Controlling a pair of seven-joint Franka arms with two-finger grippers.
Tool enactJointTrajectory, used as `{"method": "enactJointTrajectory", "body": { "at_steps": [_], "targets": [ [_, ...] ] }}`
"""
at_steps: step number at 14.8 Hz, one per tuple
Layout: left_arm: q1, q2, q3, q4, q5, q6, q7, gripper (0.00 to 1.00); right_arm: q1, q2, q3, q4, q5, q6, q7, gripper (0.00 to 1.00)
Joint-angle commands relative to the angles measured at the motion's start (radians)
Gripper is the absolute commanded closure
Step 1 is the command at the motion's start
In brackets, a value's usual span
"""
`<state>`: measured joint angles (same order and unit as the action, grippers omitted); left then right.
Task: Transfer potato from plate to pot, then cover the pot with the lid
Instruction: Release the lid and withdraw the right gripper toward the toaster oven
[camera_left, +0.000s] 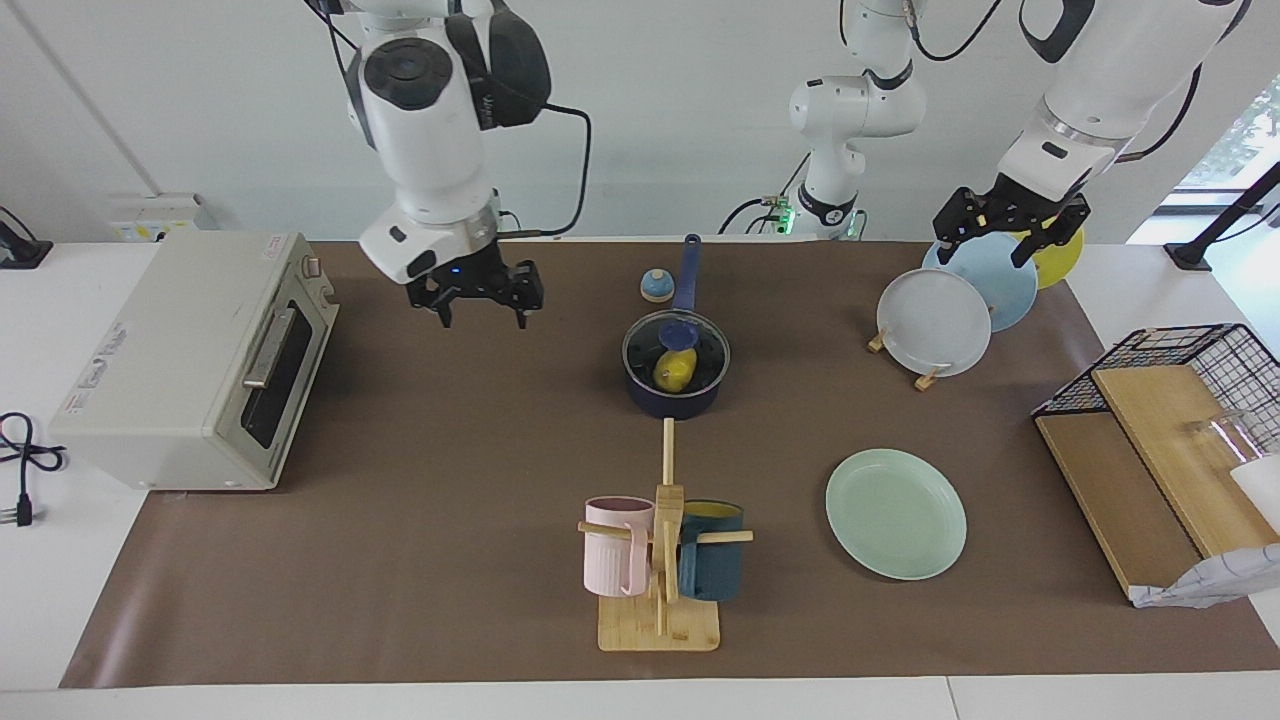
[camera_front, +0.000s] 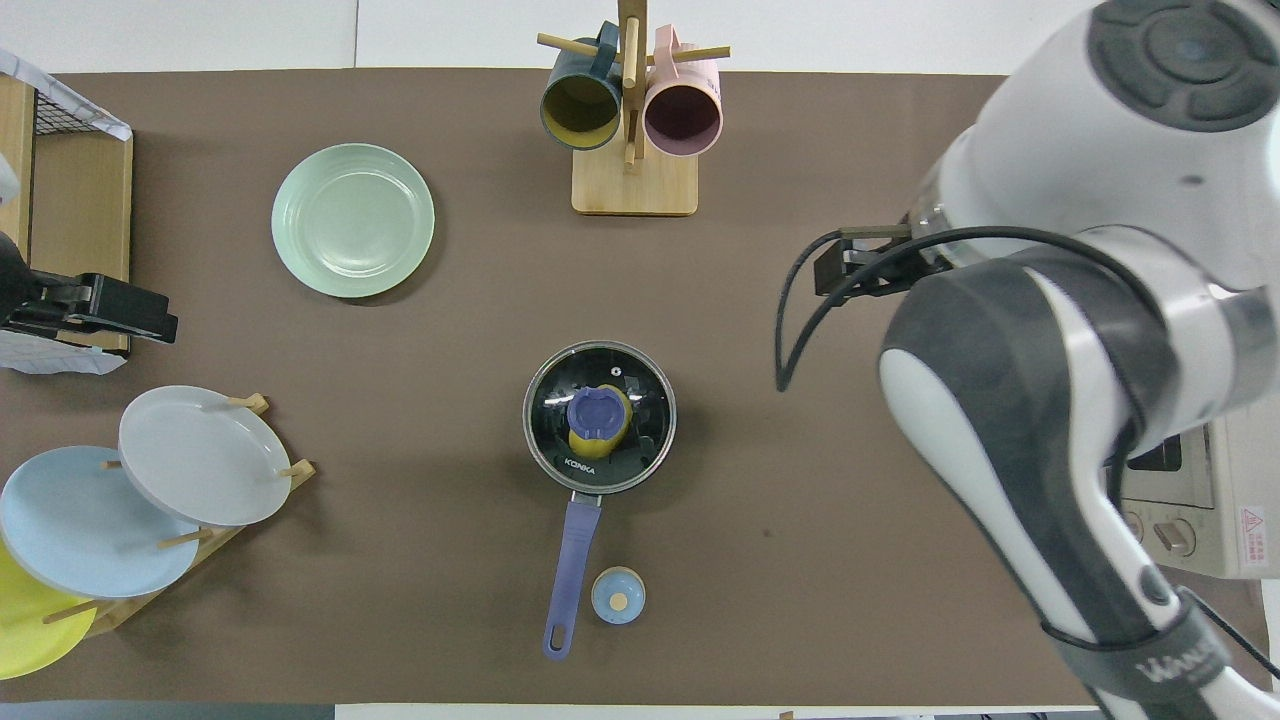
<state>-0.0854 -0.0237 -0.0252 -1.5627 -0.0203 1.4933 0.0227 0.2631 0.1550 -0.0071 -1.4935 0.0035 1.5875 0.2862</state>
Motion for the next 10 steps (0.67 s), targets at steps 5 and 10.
{"method": "enactJointTrajectory", "body": {
  "at_steps": [5,10],
  "targets": [
    [0.006,-0.016,-0.002,-0.011,0.014,-0.005,0.003,0.0,-0.11,-0.126,0.015,-0.091,-0.016,-0.118,-0.096,0.0],
    [0.006,-0.016,-0.002,-0.011,0.014,-0.005,0.003,0.0,-0.127,-0.137,0.012,-0.094,-0.016,-0.1,-0.137,0.0]
  ]
}}
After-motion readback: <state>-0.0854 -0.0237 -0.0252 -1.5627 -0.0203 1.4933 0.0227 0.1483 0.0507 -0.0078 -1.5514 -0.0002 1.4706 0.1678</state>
